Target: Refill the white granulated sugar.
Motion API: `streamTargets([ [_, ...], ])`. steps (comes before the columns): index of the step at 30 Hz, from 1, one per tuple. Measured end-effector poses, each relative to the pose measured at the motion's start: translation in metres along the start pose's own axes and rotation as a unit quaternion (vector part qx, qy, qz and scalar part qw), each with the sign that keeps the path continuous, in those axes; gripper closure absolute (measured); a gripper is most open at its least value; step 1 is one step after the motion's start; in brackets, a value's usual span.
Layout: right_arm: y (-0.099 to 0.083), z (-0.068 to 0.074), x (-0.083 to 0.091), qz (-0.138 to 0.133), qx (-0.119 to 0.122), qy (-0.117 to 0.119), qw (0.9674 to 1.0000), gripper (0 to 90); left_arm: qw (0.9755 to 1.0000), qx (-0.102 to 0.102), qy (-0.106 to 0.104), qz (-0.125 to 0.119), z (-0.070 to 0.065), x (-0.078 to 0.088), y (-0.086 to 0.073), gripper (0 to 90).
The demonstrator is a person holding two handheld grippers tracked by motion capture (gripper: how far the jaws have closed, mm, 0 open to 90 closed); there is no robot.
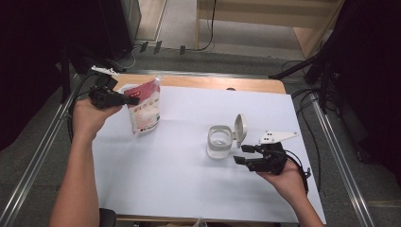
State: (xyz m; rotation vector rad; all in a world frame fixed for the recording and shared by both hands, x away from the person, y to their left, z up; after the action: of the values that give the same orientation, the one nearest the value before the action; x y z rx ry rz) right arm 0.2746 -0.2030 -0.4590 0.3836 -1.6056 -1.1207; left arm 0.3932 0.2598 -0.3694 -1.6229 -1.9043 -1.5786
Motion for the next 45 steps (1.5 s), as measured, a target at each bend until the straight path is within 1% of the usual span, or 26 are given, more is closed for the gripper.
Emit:
streamTargets([
  [2,0.002,0.003,-0.001,-0.002,0.003,0.000,1.0000,44.7,0.9999,0.008,-0.011,-0.001,-0.005,0.003,0.001,90.0],
  [3,0.004,0.004,-0.002,-0.006,0.004,0.006,1.0000,44.4,0.9998,0.008,-0.020,-0.001,-0.008,0.006,0.002,90.0],
  [5,0.008,0.009,-0.003,-0.006,-0.004,0.008,0.9999,44.4,0.9997,0.005,-0.023,-0.001,-0.014,0.011,0.003,90.0],
  [7,0.012,0.014,-0.004,-0.006,0.003,0.006,1.0000,44.3,0.9996,-0.002,-0.029,-0.001,-0.022,0.015,0.004,90.0],
  [11,0.017,0.021,-0.007,-0.008,0.015,0.007,0.9998,43.9,0.9994,-0.015,-0.032,-0.003,-0.040,0.022,0.005,90.0],
  [12,0.018,0.023,-0.008,-0.007,0.016,0.008,0.9998,43.6,0.9993,-0.019,-0.032,-0.004,-0.044,0.023,0.004,90.0],
  [13,0.019,0.024,-0.009,-0.007,0.014,0.010,0.9998,43.4,0.9991,-0.020,-0.038,-0.002,-0.049,0.023,0.003,90.0],
  [14,0.020,0.024,-0.010,-0.007,0.016,0.013,0.9998,43.4,0.9992,-0.023,-0.032,-0.002,-0.053,0.023,0.002,90.0],
  [15,0.021,0.026,-0.012,-0.008,0.010,0.015,0.9998,43.4,0.9991,-0.027,-0.034,0.002,-0.058,0.023,0.002,90.0],
  [16,0.022,0.027,-0.012,-0.008,0.010,0.018,0.9997,43.4,0.9990,-0.028,-0.036,0.002,-0.062,0.023,0.001,90.0],
  [18,0.025,0.030,-0.015,-0.008,0.020,0.018,0.9996,43.4,0.9988,-0.032,-0.037,0.003,-0.067,0.024,-0.001,90.0],
  [21,0.028,0.035,-0.021,-0.006,0.037,0.018,0.9991,42.8,0.9979,-0.040,-0.050,0.003,-0.075,0.026,-0.003,90.0],
  [23,0.029,0.039,-0.027,-0.003,0.038,0.021,0.9991,43.2,0.9974,-0.046,-0.056,0.003,-0.080,0.026,-0.004,90.0],
  [24,0.030,0.039,-0.030,0.005,0.034,0.024,0.9991,44.7,0.9970,-0.049,-0.061,0.003,-0.083,0.026,-0.003,90.0],
  [25,0.031,0.041,-0.033,0.009,0.024,0.030,0.9992,45.0,0.9969,-0.049,-0.061,0.002,-0.086,0.027,-0.003,90.0],
  [26,0.033,0.042,-0.036,0.007,0.024,0.032,0.9992,45.1,0.9968,-0.047,-0.064,0.004,-0.088,0.026,-0.004,90.0],
  [28,0.035,0.044,-0.041,0.007,0.030,0.036,0.9989,44.8,0.9965,-0.054,-0.064,0.003,-0.092,0.026,-0.004,90.0],
  [30,0.038,0.048,-0.047,0.005,0.035,0.039,0.9986,44.5,0.9958,-0.059,-0.071,0.005,-0.095,0.025,-0.005,90.0],
  [32,0.040,0.049,-0.053,0.002,0.041,0.042,0.9983,44.5,0.9944,-0.064,-0.083,0.014,-0.096,0.023,-0.006,90.0],
  [35,0.043,0.053,-0.061,0.005,0.037,0.050,0.9981,44.5,0.9934,-0.059,-0.096,0.018,-0.096,0.020,-0.007,90.0],
  [38,0.047,0.058,-0.068,0.007,0.052,0.045,0.9976,44.5,0.9923,-0.063,-0.104,0.022,-0.102,0.020,-0.007,90.0],
  [40,0.051,0.062,-0.075,0.004,0.065,0.042,0.9970,44.2,0.9917,-0.068,-0.108,0.018,-0.107,0.021,-0.007,90.0],
  [42,0.053,0.062,-0.079,-0.006,0.064,0.047,0.9968,43.8,0.9914,-0.072,-0.109,0.017,-0.110,0.022,-0.006,90.0],
  [43,0.054,0.063,-0.081,-0.009,0.057,0.053,0.9969,43.8,0.9907,-0.077,-0.111,0.018,-0.112,0.022,-0.005,90.0],
  [44,0.055,0.063,-0.085,-0.013,0.051,0.060,0.9968,43.8,0.9907,-0.076,-0.111,0.017,-0.114,0.022,-0.005,90.0],
  [45,0.056,0.063,-0.088,-0.014,0.044,0.061,0.9971,43.7,0.9908,-0.079,-0.108,0.018,-0.115,0.023,-0.005,90.0],
])
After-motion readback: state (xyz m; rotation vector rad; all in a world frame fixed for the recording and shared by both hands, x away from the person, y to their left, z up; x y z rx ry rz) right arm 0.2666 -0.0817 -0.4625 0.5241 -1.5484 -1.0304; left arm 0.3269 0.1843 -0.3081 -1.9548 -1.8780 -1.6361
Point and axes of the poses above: each handheld gripper's, and its own axes: x roughly backward along the jaws, y roughly out of its top, z roughly to its left, the point moved 2 cm from there along -x, roughly forward along the jaws, and after that the axes turned 15 degrees about x, right-handed, at the moved point
